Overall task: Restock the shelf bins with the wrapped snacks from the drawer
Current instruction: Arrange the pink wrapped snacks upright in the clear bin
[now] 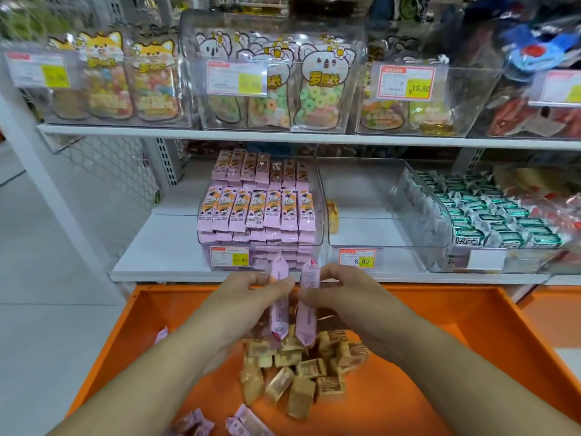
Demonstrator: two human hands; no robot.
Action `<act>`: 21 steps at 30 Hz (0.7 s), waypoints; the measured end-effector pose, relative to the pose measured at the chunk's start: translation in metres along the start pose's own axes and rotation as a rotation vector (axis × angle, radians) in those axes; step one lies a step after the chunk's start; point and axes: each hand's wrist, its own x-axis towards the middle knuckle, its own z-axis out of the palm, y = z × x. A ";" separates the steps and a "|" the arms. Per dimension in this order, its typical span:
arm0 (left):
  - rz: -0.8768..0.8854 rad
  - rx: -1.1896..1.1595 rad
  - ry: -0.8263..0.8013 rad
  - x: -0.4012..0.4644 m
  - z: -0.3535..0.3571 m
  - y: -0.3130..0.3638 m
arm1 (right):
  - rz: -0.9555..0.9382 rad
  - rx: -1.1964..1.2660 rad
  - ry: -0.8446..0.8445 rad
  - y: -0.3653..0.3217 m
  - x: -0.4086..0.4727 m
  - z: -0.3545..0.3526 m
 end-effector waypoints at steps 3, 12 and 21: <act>-0.039 -0.002 -0.104 0.004 -0.001 0.003 | 0.015 0.008 -0.038 -0.001 0.003 -0.007; 0.211 0.086 -0.058 -0.005 -0.010 0.004 | -0.033 -0.143 0.107 0.005 0.014 -0.006; 0.256 0.017 -0.023 -0.018 -0.009 0.004 | -0.167 -0.109 0.037 0.002 0.003 0.000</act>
